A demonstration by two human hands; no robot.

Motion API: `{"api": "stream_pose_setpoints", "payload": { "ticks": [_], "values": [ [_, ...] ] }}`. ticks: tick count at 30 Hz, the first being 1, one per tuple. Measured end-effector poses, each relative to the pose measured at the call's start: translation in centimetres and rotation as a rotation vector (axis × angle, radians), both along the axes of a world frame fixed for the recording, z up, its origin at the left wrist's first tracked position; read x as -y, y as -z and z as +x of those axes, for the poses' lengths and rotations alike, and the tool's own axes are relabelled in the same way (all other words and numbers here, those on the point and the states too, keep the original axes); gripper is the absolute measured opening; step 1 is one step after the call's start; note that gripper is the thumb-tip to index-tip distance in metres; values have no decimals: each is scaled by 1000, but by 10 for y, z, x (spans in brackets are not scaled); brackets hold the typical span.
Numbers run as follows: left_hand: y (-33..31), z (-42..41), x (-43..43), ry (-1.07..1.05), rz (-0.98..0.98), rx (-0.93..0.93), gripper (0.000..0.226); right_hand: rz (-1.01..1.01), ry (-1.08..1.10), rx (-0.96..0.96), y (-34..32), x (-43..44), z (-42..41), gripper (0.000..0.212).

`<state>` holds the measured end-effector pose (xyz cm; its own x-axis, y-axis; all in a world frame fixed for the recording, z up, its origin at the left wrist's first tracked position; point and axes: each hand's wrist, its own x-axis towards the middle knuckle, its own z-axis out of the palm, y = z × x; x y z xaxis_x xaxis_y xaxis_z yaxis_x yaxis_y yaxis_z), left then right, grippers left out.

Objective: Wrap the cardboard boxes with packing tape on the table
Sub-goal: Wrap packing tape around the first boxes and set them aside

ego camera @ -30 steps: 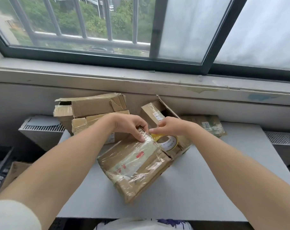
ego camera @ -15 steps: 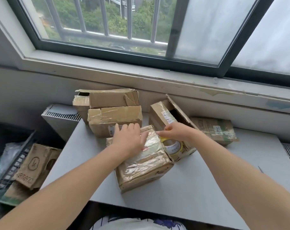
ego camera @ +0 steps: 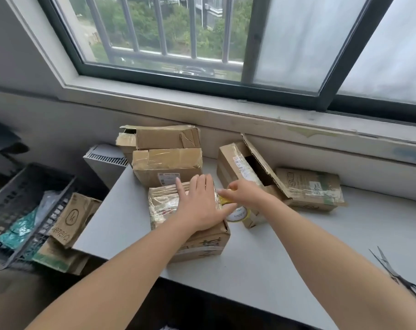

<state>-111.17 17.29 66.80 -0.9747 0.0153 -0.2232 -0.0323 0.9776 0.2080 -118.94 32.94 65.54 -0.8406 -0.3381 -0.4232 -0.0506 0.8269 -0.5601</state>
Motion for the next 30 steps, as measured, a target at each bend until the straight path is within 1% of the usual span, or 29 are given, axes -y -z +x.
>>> {"api": "stream_pose_setpoints", "payload": {
  "ticks": [1, 2, 4, 7, 11, 13, 16, 19, 20, 22, 24, 26, 30],
  "values": [
    [4, 3, -4, 6, -16, -11, 109, -3, 6, -11, 1, -1, 3, 49],
    [7, 4, -6, 3, -25, -22, 109, -11, 18, -25, 3, -1, 5, 49],
    [8, 3, -3, -15, 4, -33, 100, -46, 42, -43, 5, -2, 10, 52],
    [3, 5, 2, -14, 94, -56, 92, -134, 42, -62, 6, -6, 14, 57],
    [-6, 20, 29, 48, 205, -85, 98, -287, 5, -53, -10, -4, 19, 59],
    [-13, 27, 47, 46, 291, -122, 96, -324, -32, -85, -25, 10, 24, 60],
    [-27, 36, 78, 18, 481, -156, 79, -357, -68, -121, -54, 42, 29, 58],
    [-34, 45, 109, -81, 730, -157, 64, -454, -121, -109, -85, 70, 30, 57],
    [-32, 48, 120, -83, 784, -158, 60, -481, -137, -107, -91, 79, 32, 57],
    [-18, 54, 141, -25, 782, -130, 51, -454, -184, -97, -90, 100, 36, 55],
    [5, 64, 158, -21, 794, -43, 45, -349, -234, -83, -76, 123, 46, 52],
    [26, 74, 169, -72, 819, 18, 49, -279, -230, -68, -55, 142, 55, 51],
    [52, 88, 172, -81, 905, 210, 82, -201, -174, -28, -27, 158, 66, 51]
  ]
}}
